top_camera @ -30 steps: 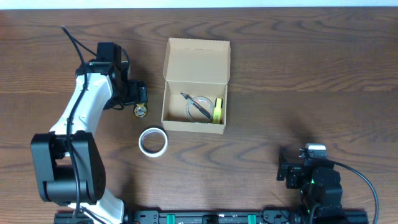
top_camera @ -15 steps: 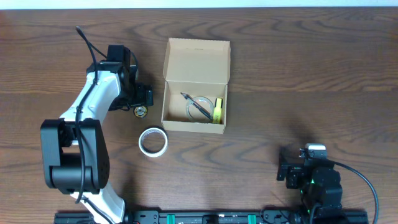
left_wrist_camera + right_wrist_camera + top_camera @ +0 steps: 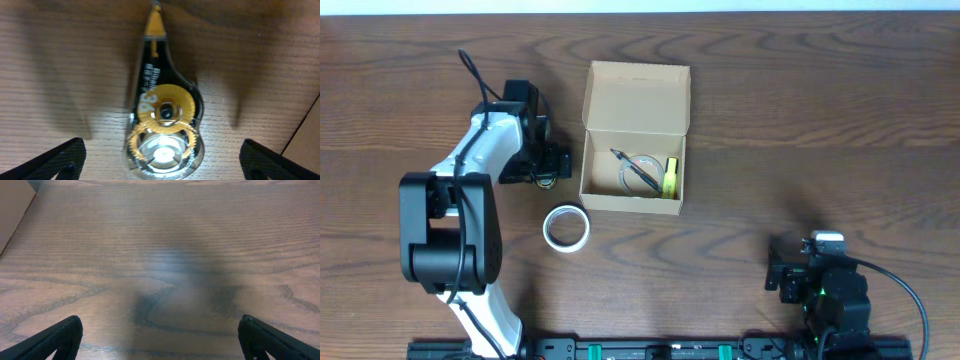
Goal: Pack container
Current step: 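Reach the left gripper to the gold correction tape dispenser, then close the left gripper on the correction tape dispenser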
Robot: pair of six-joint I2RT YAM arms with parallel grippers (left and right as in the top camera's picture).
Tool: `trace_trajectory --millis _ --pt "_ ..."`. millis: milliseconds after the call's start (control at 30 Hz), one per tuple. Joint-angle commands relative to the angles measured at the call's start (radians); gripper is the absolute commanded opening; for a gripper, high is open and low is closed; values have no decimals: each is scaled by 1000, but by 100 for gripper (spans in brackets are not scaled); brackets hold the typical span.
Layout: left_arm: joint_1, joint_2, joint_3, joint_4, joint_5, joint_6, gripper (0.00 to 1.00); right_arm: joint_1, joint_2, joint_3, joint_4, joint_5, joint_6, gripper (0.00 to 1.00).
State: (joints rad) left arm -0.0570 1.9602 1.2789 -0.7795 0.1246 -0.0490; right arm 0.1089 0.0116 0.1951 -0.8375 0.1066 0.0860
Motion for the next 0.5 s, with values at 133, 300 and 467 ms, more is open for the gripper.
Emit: trace_trajectory --millis 133,300,467 --pt "-9 16 19 -38 -28 20 94 -5 -6 -9 0 1 -13 99" --pt "-9 17 19 -49 -31 20 82 -5 -6 -9 0 1 -13 99" --pt "-10 17 19 -53 -32 19 81 -5 -6 -9 0 1 -13 99"
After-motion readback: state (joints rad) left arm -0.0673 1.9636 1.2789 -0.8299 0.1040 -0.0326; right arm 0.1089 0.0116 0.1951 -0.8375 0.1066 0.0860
